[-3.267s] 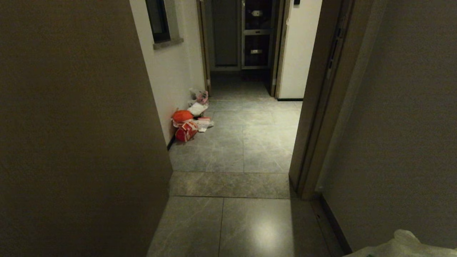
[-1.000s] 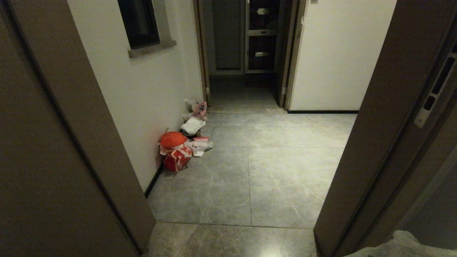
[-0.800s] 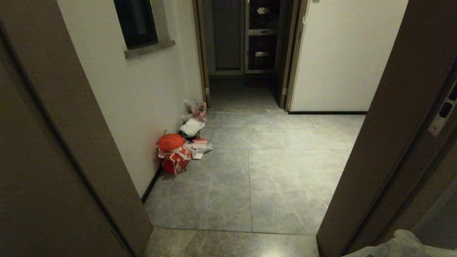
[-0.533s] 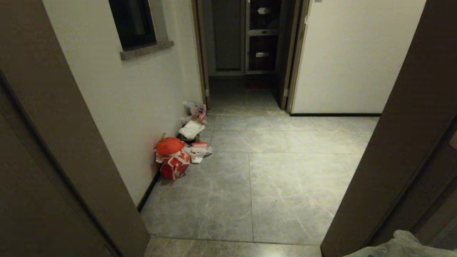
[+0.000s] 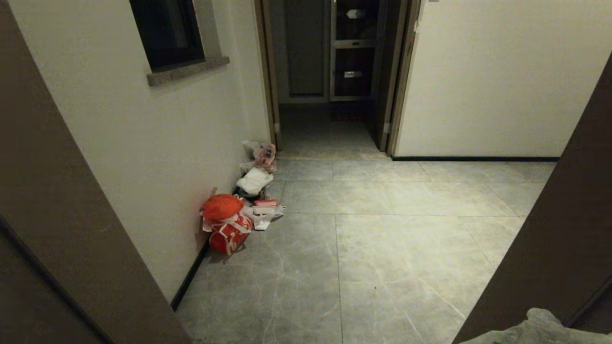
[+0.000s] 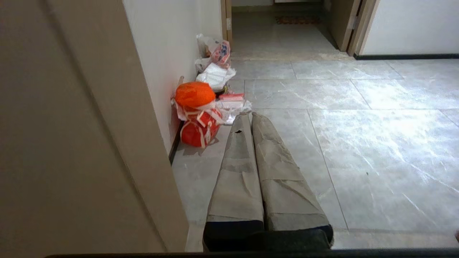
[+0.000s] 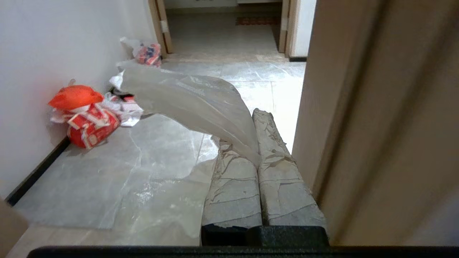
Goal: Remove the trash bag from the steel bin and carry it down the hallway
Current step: Put the trash bag at the door
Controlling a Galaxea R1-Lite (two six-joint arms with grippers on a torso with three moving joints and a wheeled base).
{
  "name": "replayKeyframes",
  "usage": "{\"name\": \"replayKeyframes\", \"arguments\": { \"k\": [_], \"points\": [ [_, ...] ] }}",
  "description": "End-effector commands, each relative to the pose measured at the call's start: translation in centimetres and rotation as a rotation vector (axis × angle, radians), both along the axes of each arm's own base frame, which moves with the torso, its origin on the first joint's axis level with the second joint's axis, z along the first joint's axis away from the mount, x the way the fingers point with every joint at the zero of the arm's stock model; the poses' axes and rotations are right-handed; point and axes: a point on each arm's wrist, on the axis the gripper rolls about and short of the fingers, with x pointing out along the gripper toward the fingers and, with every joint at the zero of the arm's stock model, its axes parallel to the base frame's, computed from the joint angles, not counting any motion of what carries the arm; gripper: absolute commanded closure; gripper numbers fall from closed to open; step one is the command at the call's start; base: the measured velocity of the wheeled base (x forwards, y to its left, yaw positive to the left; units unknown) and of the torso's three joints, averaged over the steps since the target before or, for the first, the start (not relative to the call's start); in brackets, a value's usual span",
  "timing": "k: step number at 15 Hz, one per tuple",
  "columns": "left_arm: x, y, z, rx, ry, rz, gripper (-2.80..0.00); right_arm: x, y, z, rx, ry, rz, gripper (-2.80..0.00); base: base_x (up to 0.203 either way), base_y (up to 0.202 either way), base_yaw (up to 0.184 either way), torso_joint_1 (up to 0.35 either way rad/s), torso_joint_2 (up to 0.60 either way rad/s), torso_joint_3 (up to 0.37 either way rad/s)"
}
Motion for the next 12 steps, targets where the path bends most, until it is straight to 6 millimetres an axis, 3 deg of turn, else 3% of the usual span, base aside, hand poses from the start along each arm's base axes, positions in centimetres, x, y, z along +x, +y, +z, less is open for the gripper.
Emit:
{"name": "replayKeyframes", "arguments": {
  "k": [1,12],
  "points": [
    [0.00,0.00,-0.01,-0.001,0.001,0.000,0.00,0.11,0.00,-0.34,0.000,0.014,0.000,0.00,0.195,0.000,0.000,0.000,0.00,0.001],
    [0.01,0.00,-0.05,-0.002,0.002,0.000,0.00,0.11,0.00,-0.34,0.000,0.014,0.000,0.00,0.190,0.000,0.002,0.001,0.00,0.002]
  ]
}}
